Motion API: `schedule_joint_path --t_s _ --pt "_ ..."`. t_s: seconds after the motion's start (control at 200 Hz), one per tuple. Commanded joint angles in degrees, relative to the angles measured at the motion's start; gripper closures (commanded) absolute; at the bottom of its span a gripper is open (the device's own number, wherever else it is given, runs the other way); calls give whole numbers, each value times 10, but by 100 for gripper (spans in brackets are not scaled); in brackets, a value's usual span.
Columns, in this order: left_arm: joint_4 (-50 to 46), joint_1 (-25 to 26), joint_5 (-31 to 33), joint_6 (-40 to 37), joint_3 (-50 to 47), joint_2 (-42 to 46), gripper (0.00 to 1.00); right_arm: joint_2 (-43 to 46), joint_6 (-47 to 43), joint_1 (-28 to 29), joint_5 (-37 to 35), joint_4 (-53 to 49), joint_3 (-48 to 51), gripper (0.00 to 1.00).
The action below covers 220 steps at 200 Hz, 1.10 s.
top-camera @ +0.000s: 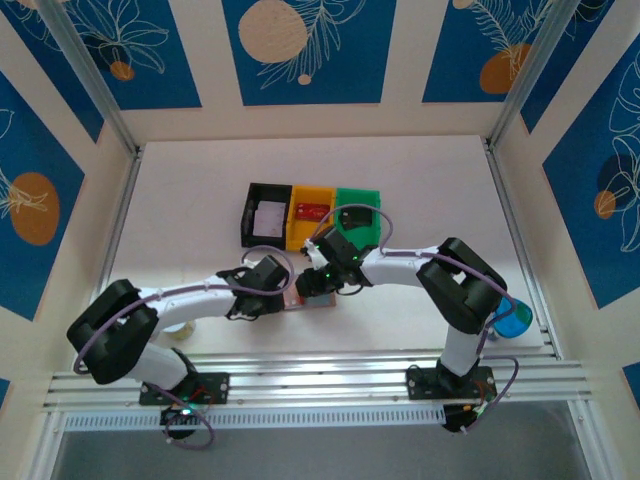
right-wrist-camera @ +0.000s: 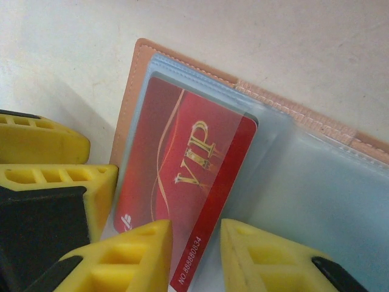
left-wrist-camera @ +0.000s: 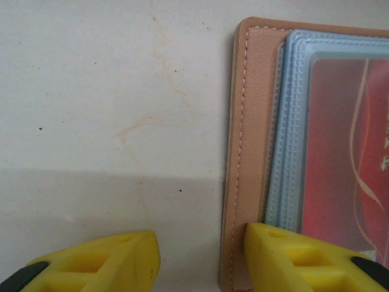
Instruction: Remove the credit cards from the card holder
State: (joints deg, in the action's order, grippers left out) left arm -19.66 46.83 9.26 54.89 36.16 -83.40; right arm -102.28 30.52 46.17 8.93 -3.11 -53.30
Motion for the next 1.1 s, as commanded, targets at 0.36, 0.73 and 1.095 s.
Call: schedule_joint_path --t_s 0.36,0.73,1.095 --pt "118 19 -89 11 -44 -102 55 0 -5 4 29 11 0 73" --pt "124 22 -90 13 -45 -105 55 2 1 -2 1 -2 -1 75" --pt "127 23 -91 13 -47 -103 55 -12 3 -2 -5 -14 -11 73"
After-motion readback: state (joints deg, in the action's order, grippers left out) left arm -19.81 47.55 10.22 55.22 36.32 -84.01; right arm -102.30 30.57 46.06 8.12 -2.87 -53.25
